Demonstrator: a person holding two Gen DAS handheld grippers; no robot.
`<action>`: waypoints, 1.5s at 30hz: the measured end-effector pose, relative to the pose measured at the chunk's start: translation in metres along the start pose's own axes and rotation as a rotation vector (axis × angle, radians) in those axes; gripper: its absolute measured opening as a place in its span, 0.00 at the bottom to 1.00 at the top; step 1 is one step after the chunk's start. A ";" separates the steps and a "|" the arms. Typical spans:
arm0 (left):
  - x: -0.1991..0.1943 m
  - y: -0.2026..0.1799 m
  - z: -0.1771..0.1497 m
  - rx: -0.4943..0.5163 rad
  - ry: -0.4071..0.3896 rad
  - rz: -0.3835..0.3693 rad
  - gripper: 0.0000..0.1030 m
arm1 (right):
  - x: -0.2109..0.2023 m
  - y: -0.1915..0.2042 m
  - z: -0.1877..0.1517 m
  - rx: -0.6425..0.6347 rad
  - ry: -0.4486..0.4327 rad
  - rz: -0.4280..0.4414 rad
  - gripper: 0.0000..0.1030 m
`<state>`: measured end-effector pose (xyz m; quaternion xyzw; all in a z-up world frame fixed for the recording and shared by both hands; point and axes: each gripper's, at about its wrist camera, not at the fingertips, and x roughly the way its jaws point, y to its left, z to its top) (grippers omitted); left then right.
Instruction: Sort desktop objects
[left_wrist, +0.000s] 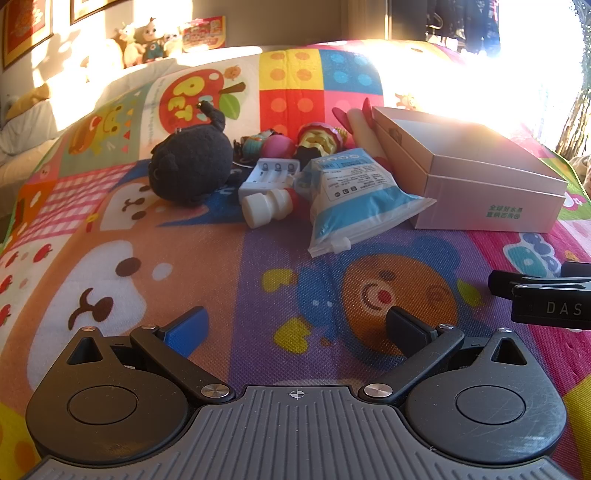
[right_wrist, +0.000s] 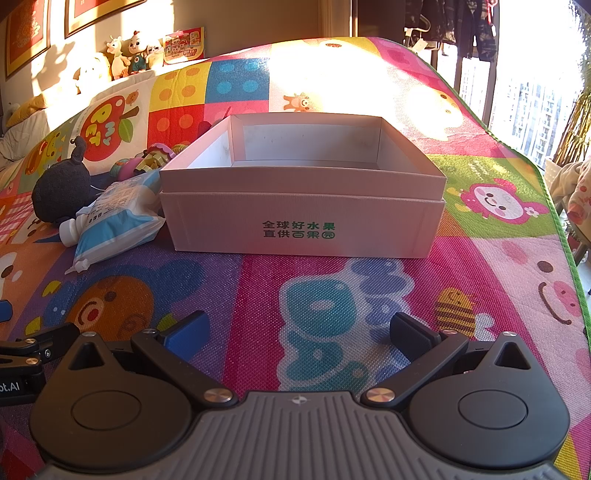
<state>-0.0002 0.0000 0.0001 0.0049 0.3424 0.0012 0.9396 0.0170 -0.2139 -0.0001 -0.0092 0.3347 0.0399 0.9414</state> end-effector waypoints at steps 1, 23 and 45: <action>0.000 0.000 0.000 0.000 0.000 0.000 1.00 | 0.000 0.000 0.000 0.000 0.000 0.000 1.00; 0.000 0.000 0.000 -0.001 -0.001 -0.001 1.00 | 0.000 0.000 0.000 -0.001 0.000 -0.002 1.00; -0.003 0.001 0.002 0.003 0.008 -0.003 1.00 | -0.001 -0.003 -0.002 0.014 -0.001 0.010 1.00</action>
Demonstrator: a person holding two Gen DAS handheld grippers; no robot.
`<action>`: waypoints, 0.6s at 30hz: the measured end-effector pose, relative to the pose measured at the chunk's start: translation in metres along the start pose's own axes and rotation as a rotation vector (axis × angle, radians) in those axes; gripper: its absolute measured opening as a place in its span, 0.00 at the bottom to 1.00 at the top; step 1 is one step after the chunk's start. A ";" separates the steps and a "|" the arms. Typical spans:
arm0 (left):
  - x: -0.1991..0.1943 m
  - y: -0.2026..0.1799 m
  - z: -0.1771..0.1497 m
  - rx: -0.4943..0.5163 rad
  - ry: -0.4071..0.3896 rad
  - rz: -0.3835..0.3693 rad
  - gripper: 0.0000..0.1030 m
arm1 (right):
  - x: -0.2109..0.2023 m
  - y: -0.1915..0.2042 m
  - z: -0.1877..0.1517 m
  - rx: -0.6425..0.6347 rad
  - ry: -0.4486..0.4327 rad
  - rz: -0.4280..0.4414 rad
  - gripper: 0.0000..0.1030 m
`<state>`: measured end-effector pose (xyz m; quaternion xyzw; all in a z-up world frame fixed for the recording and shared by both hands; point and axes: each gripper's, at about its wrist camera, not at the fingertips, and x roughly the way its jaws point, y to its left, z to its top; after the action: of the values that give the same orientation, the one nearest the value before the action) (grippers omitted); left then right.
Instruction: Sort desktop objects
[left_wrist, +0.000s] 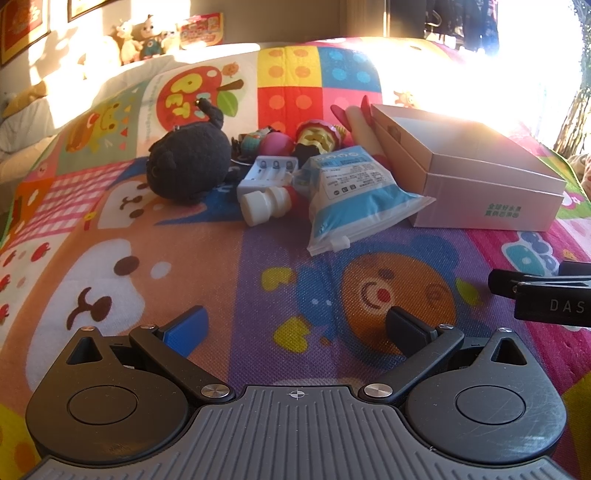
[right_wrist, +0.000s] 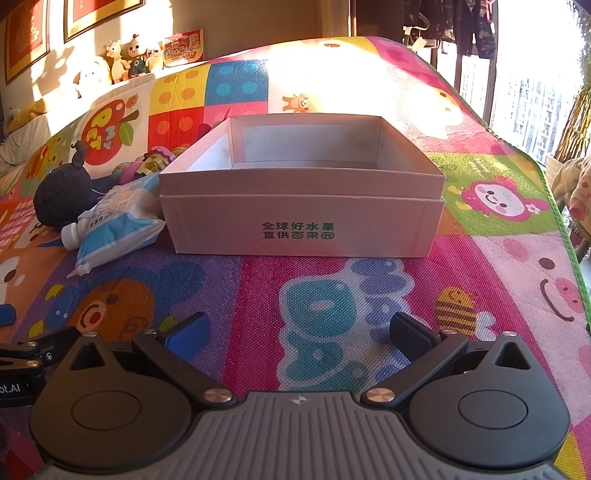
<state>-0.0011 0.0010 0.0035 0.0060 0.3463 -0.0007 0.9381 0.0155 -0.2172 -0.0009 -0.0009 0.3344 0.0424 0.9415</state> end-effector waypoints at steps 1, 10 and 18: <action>-0.001 0.000 0.001 0.002 0.006 0.000 1.00 | 0.000 -0.001 0.000 -0.001 0.001 0.003 1.00; 0.005 -0.001 0.004 0.019 0.048 -0.012 1.00 | -0.017 -0.005 -0.007 -0.042 0.058 0.054 1.00; 0.009 0.013 0.032 -0.020 0.132 -0.064 1.00 | -0.027 0.005 -0.005 0.032 0.186 -0.039 1.00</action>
<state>0.0268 0.0142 0.0218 -0.0143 0.4077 -0.0268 0.9126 -0.0088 -0.2142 0.0121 0.0038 0.4209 0.0183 0.9069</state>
